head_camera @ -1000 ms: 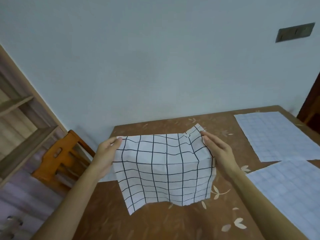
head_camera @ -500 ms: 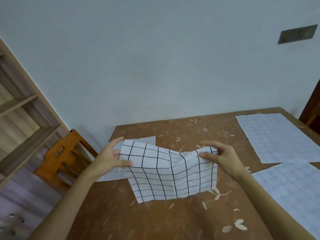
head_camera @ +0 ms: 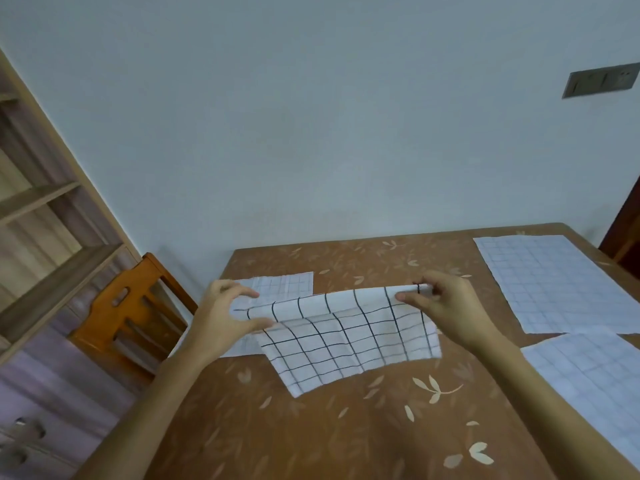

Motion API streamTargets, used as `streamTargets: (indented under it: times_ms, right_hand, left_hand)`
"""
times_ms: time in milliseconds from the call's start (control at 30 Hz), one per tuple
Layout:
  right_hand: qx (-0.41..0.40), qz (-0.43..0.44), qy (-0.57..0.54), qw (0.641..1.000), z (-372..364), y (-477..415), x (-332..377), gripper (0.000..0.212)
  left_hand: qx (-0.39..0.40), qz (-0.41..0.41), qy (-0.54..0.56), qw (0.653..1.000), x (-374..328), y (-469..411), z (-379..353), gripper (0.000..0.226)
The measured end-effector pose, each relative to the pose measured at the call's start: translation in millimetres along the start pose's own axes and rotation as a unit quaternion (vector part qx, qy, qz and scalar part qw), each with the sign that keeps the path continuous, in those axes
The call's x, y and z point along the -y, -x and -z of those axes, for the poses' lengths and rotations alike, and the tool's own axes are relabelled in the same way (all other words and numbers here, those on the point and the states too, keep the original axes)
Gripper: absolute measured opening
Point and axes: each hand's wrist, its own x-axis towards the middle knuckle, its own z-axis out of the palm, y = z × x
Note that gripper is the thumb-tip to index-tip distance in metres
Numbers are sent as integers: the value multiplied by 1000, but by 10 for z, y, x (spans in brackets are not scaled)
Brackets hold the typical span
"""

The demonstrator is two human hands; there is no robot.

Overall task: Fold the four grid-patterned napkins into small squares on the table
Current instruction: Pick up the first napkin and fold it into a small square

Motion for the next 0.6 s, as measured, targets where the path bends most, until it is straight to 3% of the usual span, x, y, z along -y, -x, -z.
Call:
streamTargets:
  times_ms: [100, 167, 233, 300, 367, 467, 600]
  right_hand:
    - [27, 71, -16, 997, -75, -19, 354, 33]
    - [53, 106, -14, 993, -156, -34, 617, 39]
    - [79, 141, -10, 987, -238, -46, 828, 29]
    - [89, 178, -1, 980, -264, -46, 974, 11]
    - [78, 189, 7, 979, -233, -51, 1009, 31]
    - [44, 145, 5, 988, -112, -54, 911, 72]
    - [15, -37, -93, 995, 56, -38, 578, 96]
  left_hand:
    - [69, -30, 9, 997, -310, 147, -122, 88]
    - [105, -60, 59, 991, -603, 242, -239, 94]
    - [127, -83, 146, 978, -854, 286, -368, 73]
    - [111, -80, 245, 960, -1015, 291, -462, 36]
    - [62, -60, 290, 953, -1077, 257, -492, 12]
    - [39, -47, 345, 936, -1055, 221, -441, 9]
    - [49, -22, 385, 921, -956, 204, -332, 16]
